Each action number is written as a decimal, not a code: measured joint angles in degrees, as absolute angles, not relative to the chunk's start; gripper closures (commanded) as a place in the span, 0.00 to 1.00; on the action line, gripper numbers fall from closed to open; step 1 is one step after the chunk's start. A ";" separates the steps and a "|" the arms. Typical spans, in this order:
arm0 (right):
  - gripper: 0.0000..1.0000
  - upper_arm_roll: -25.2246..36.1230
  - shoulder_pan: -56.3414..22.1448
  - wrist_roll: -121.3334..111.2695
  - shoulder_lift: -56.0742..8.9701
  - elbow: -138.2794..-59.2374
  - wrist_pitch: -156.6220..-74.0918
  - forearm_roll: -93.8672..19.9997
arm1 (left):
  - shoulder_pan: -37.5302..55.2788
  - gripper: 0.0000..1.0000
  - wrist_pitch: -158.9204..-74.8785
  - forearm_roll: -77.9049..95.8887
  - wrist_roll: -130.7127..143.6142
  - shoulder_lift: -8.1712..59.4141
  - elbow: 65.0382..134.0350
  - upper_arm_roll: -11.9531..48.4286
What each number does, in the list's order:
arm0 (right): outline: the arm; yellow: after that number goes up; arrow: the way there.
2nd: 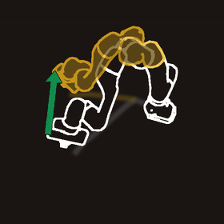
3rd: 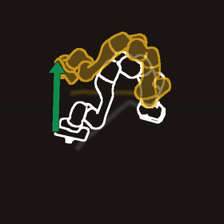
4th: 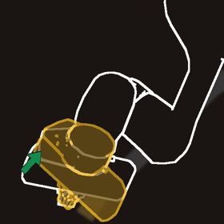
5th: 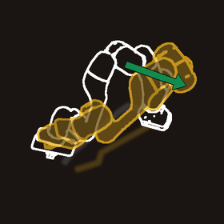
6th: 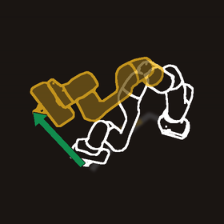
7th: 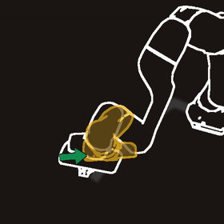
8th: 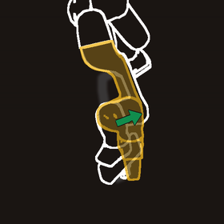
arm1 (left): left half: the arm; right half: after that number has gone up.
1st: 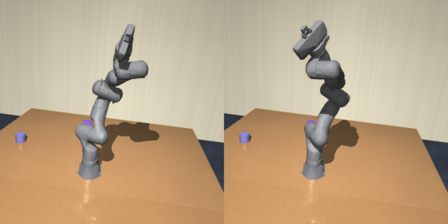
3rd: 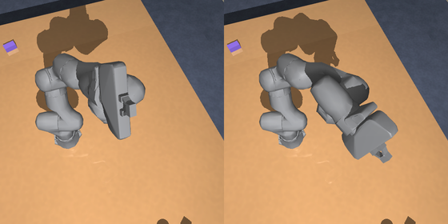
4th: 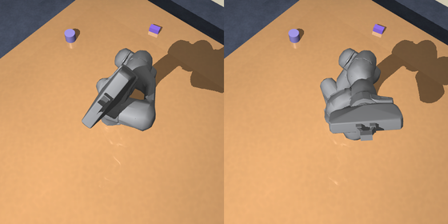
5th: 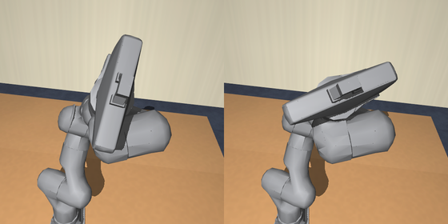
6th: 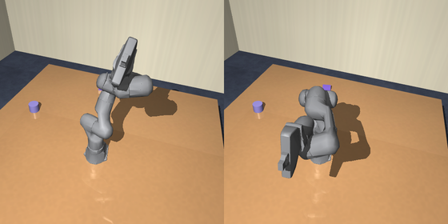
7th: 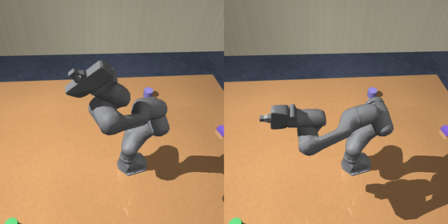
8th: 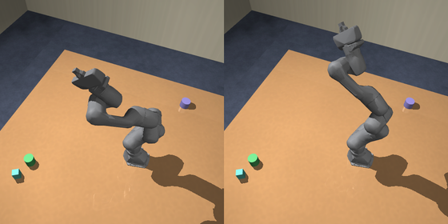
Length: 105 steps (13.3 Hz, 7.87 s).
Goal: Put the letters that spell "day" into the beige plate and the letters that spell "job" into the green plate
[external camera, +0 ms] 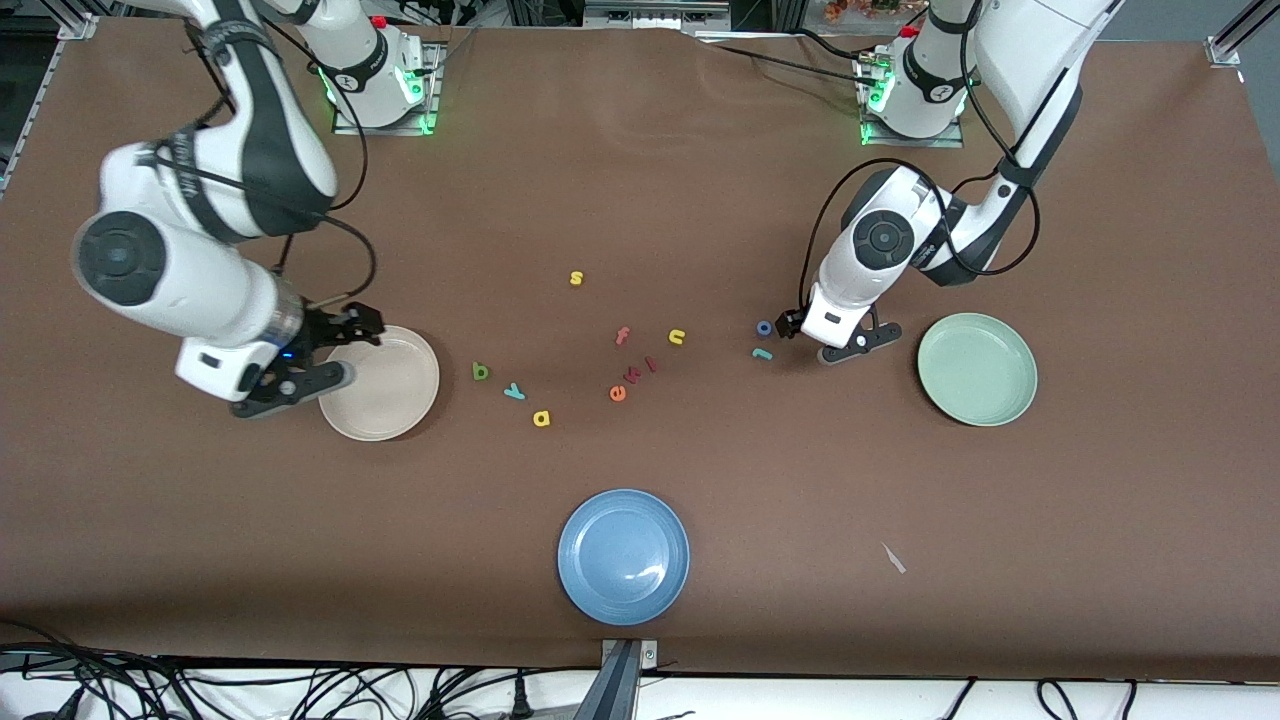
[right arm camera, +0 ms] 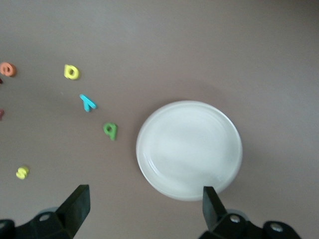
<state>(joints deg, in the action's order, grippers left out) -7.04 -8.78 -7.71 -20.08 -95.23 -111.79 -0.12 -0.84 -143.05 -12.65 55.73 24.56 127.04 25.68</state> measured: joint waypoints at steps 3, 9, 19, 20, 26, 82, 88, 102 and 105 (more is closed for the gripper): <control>0.00 -11.28 -8.96 -4.89 -23.89 -97.27 -119.34 -0.12 | -0.85 0.10 -145.83 -12.66 58.82 26.09 127.05 25.67; 0.01 -13.11 -9.01 -3.93 -32.02 -103.13 -135.41 0.76 | -0.83 0.19 -147.21 -12.67 61.62 27.29 127.10 25.71; 0.19 -13.27 -9.23 -2.67 -33.34 -110.04 -142.65 0.98 | -0.86 0.58 -144.63 -12.67 61.96 27.39 127.61 26.67; 0.19 -13.36 -9.39 -2.16 -33.35 -110.21 -142.91 0.98 | -0.86 0.70 -144.69 -12.67 61.97 27.36 127.55 26.71; 0.26 -13.42 -10.67 0.11 -33.70 -110.85 -144.38 1.95 | -2.37 1.00 -142.20 -12.67 61.77 26.43 126.98 26.90; 0.34 -14.97 -13.47 8.18 -40.92 -98.45 -139.93 11.17 | -17.42 0.52 -138.63 -40.86 90.42 39.97 121.04 48.69; 0.42 -14.67 -13.46 8.95 -41.08 -101.33 -143.66 11.51 | -17.42 0.55 -139.46 -40.86 90.99 40.36 120.90 48.53; 0.87 -14.82 -13.60 9.13 -40.43 -102.01 -144.59 11.51 | -21.37 0.98 -136.67 -41.00 90.96 40.33 119.86 49.91; 0.87 -13.14 -13.57 7.32 -39.75 -101.97 -143.53 11.56 | -37.31 0.98 -128.27 -40.74 82.50 39.79 119.05 62.56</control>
